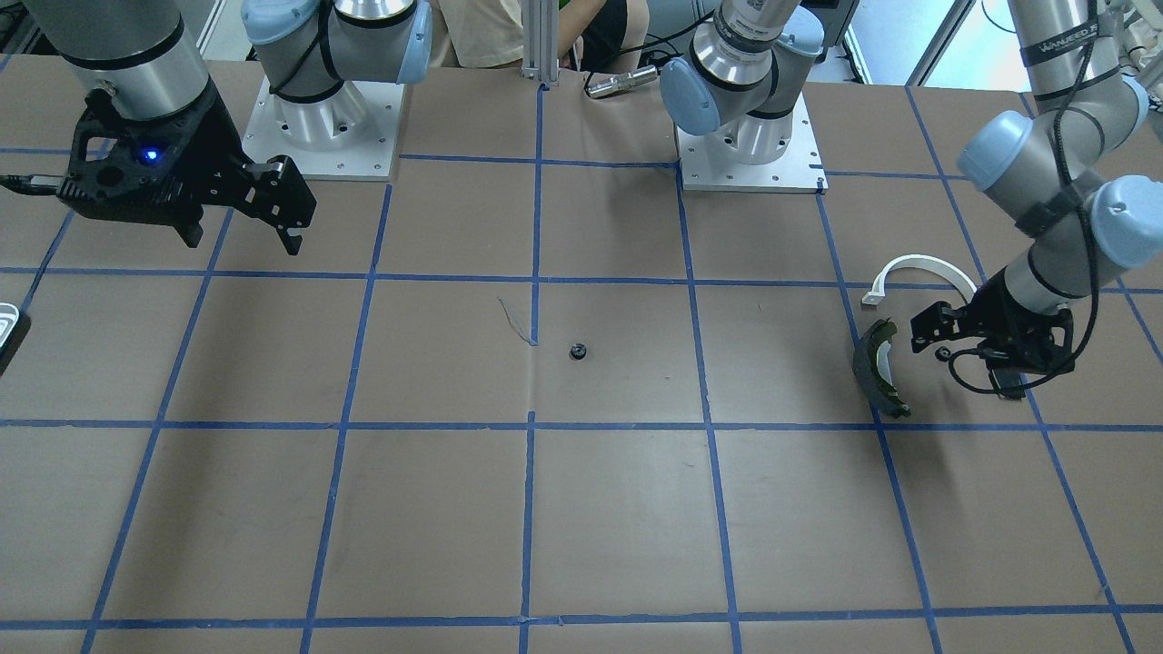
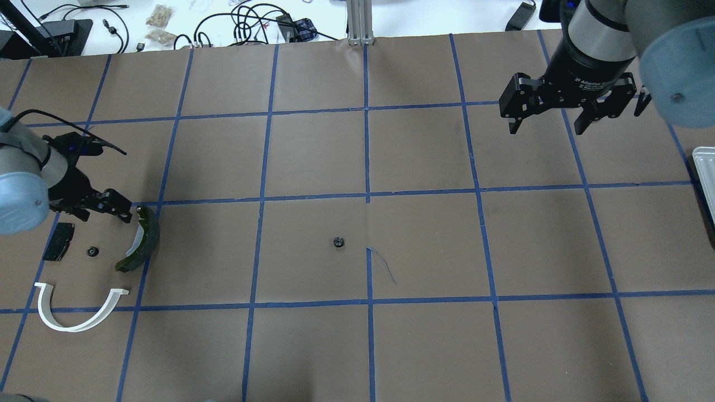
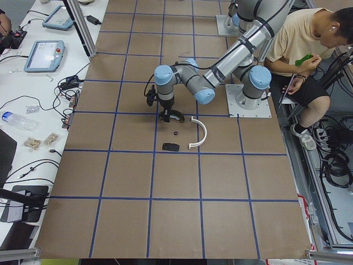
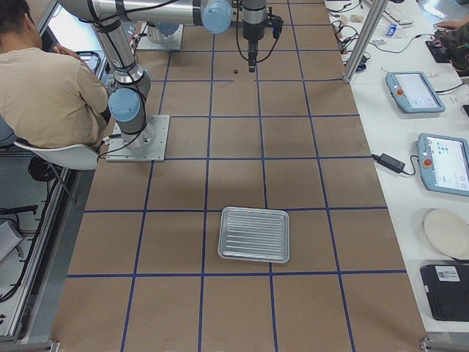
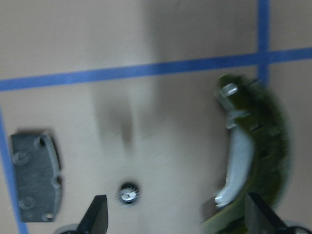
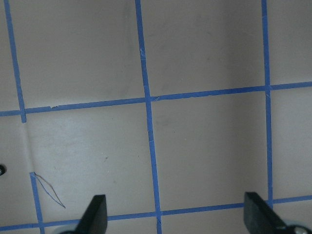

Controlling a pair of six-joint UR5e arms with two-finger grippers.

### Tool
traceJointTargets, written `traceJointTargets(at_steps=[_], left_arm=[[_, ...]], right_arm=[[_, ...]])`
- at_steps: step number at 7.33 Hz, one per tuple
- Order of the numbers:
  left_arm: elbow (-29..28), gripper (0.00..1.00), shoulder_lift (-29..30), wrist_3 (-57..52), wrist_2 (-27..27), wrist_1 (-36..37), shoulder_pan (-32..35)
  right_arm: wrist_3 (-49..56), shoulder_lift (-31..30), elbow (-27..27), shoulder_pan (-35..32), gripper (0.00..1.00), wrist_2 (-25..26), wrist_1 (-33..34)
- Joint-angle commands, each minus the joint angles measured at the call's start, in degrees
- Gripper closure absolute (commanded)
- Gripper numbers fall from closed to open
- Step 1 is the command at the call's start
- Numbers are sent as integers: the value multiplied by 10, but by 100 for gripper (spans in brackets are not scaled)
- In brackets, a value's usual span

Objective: Place bearing gear from tray to pile

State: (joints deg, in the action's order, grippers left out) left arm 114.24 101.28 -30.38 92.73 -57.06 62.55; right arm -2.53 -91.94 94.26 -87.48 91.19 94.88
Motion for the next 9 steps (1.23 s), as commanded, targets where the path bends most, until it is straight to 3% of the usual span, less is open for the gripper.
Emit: traceJointTargets(at_steps=[1,2,4,6,9], left_arm=[[6,0,-12,260,-1,-12,161],[2,0,4,389,-3,-3,242],[-11,0,25,480,-48,18,366],[-10,0,75,524,-51,101,410],[-6,0,103,537,-50,117,441]], right_arm=[[4,-38,7,0,0,0,-3],[0,-46,12,0,0,0,-6],[-23,-38,13,-5,0,-26,0],[-64,-14,-6,-19,0,-26,3],[-70,19,-31,-33,0,-10,-4]])
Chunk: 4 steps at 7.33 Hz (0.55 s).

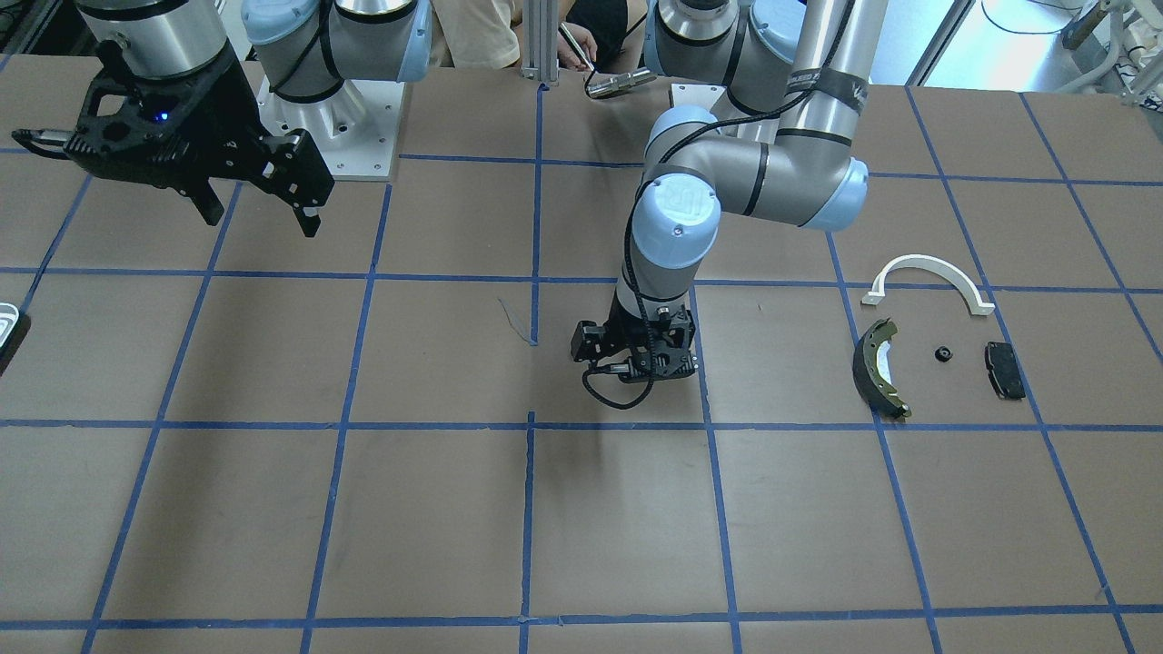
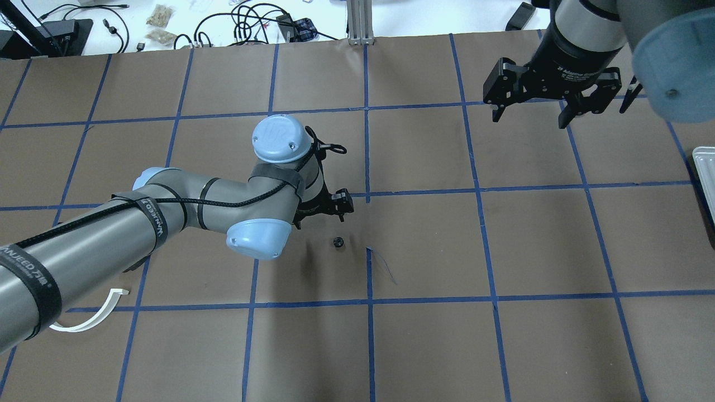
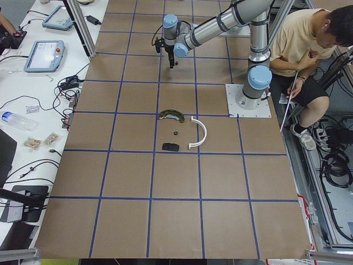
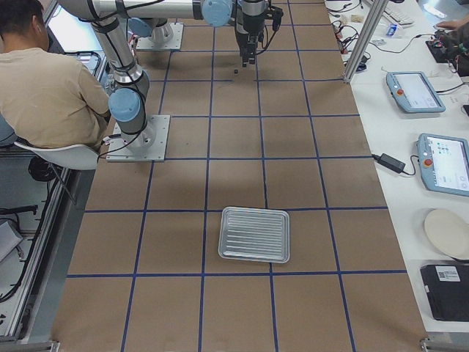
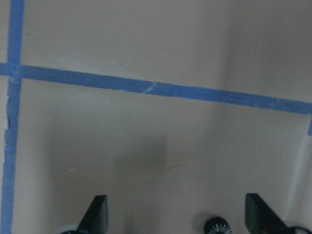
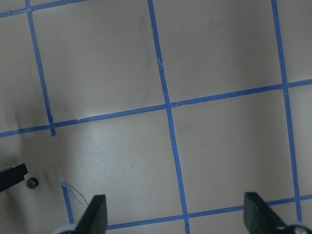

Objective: Place bearing gear from tray to pile

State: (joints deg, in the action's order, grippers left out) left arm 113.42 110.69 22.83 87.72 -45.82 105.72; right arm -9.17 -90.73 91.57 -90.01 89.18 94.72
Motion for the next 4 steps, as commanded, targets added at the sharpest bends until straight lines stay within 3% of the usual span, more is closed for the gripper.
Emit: traceJointTargets(at_steps=[1,4], left_arm=[[4,2,11,5,0,5,13],[9,11,18,6,-1,3,18]], right_arm=[[-4,7,-10,-14,0,26,-3],[-3,8,-32,-19,0,21,-4]])
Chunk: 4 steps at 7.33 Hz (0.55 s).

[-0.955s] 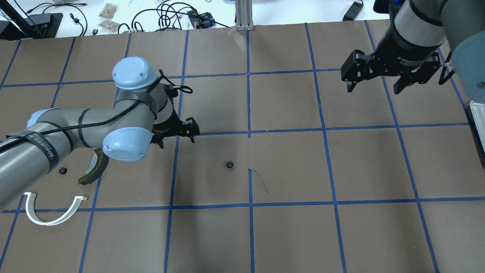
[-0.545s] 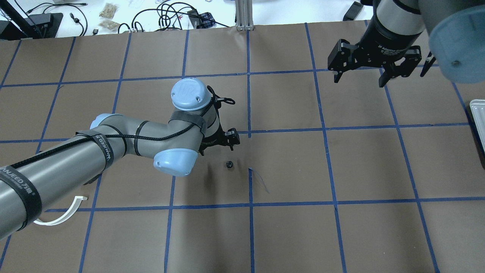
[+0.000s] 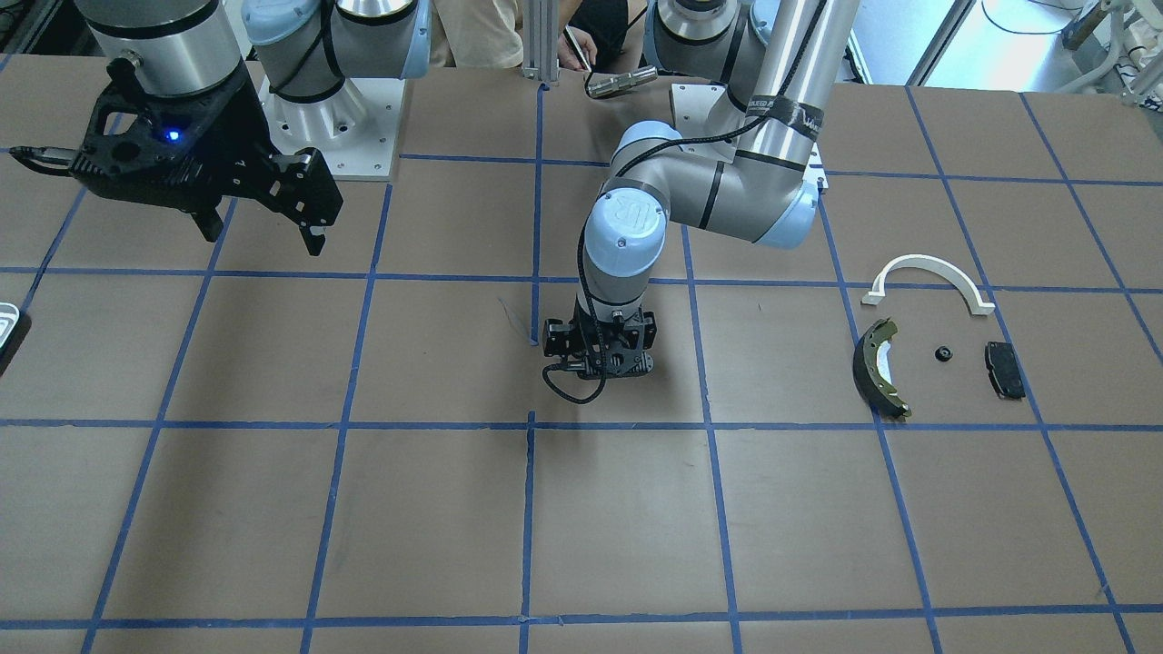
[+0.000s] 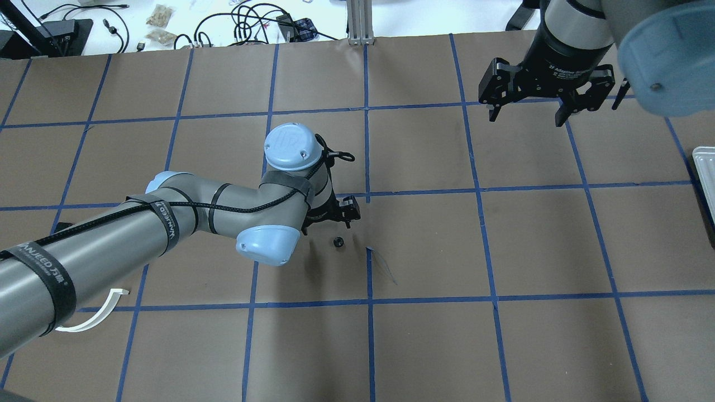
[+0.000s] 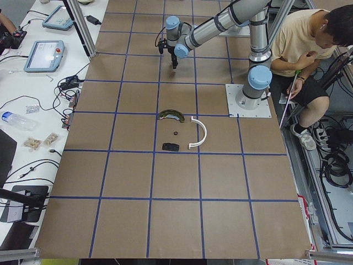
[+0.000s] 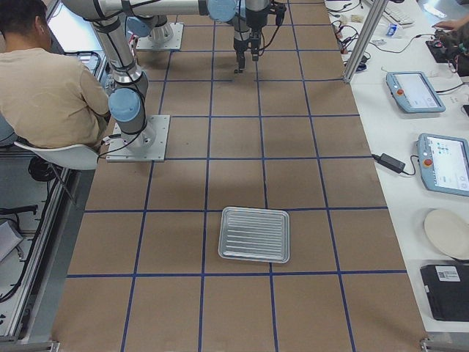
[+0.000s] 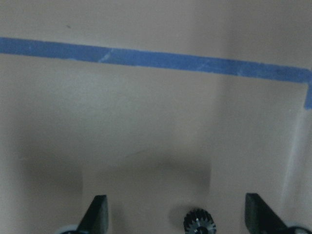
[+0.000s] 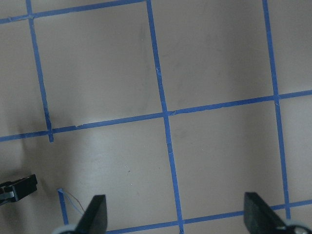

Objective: Place bearing gear from tray to pile

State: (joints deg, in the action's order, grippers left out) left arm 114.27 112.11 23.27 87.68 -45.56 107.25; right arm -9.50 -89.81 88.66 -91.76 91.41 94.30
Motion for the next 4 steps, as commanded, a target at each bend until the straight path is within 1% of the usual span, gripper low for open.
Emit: traceJointTargets(at_steps=[1,3,4], left_arm=[[4,16,5,1,-1,-1,2],[9,21,5,-1,0,0,5],[9,21,5,1,-1,1,6]], right_arm=[[8,-3,1,-3,0,5,-1],[11,-3,11,-3,0,5,-1],[11,-3,11,-3,0,5,-2]])
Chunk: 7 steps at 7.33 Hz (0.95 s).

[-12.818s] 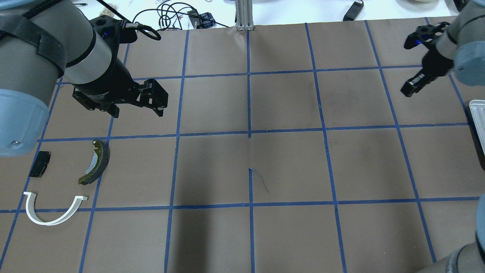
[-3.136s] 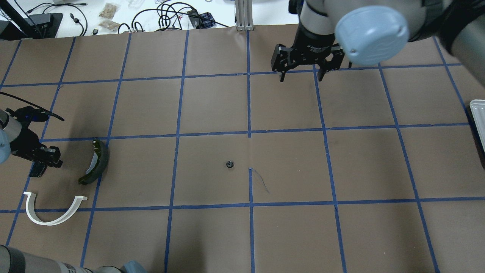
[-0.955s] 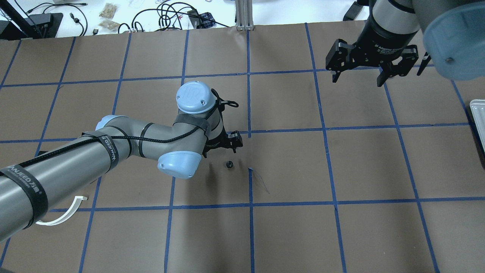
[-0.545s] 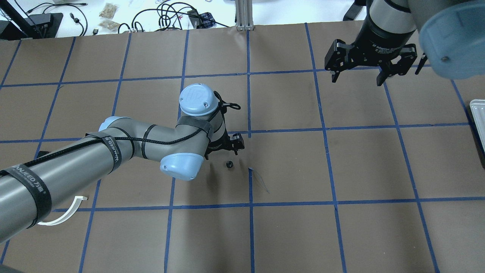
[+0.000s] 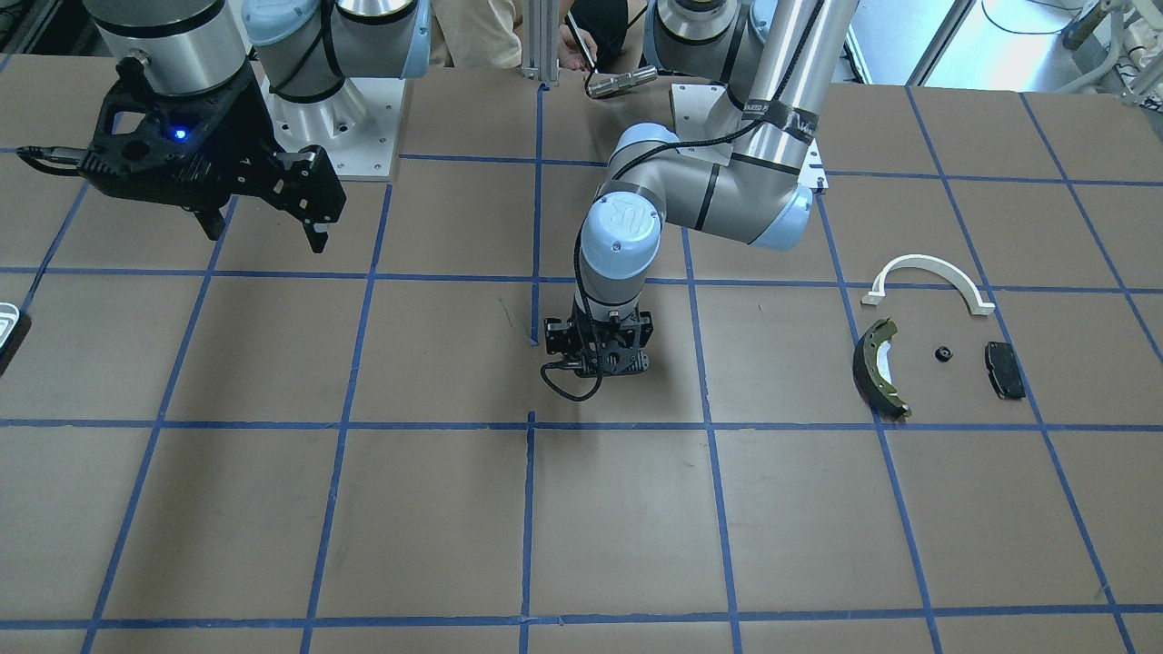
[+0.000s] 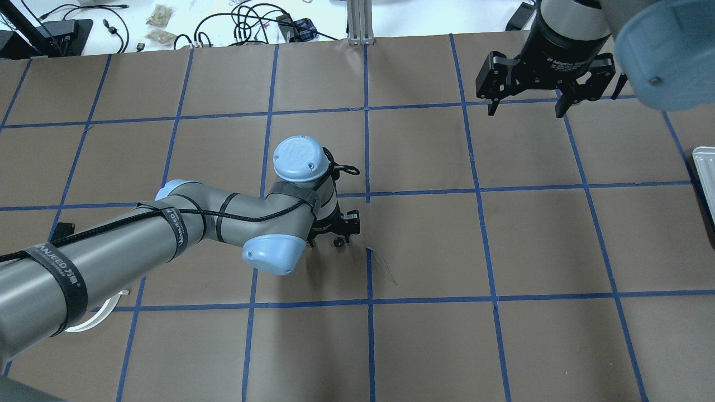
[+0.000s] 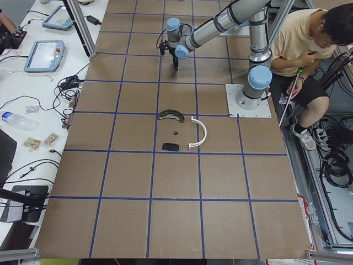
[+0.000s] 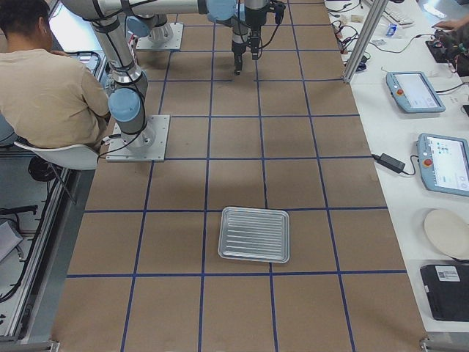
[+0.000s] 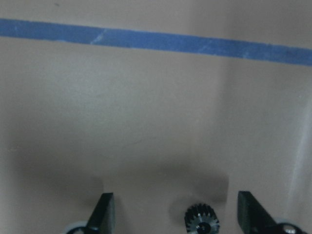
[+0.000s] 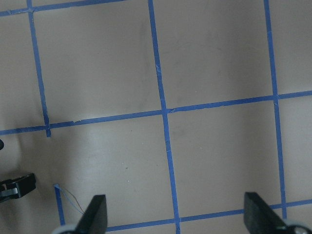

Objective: Place bearing gear from tray to pile

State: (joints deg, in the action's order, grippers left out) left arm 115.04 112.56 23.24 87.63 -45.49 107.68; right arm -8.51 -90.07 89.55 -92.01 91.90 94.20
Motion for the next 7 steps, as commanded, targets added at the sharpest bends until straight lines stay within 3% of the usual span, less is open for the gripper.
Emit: traceJointTargets(at_steps=[1,2,3,4,5,7], left_arm=[[1,30,-1,1,-1,1,3],[0,34,0,6,0,1,9],[0,63,-1,6,0,1,12],[-2,83,-1,6,0,1,12],[-2,95,-4,5,-1,1,12],[-6,100,-11,-3,0,0,10]], right_arm=[[1,0,1,0,0,-1,-2],[1,1,1,1,0,0,-2],[1,1,1,0,0,0,-2],[1,1,1,1,0,1,-2],[1,1,1,1,0,1,-2],[0,1,1,1,0,1,-2]])
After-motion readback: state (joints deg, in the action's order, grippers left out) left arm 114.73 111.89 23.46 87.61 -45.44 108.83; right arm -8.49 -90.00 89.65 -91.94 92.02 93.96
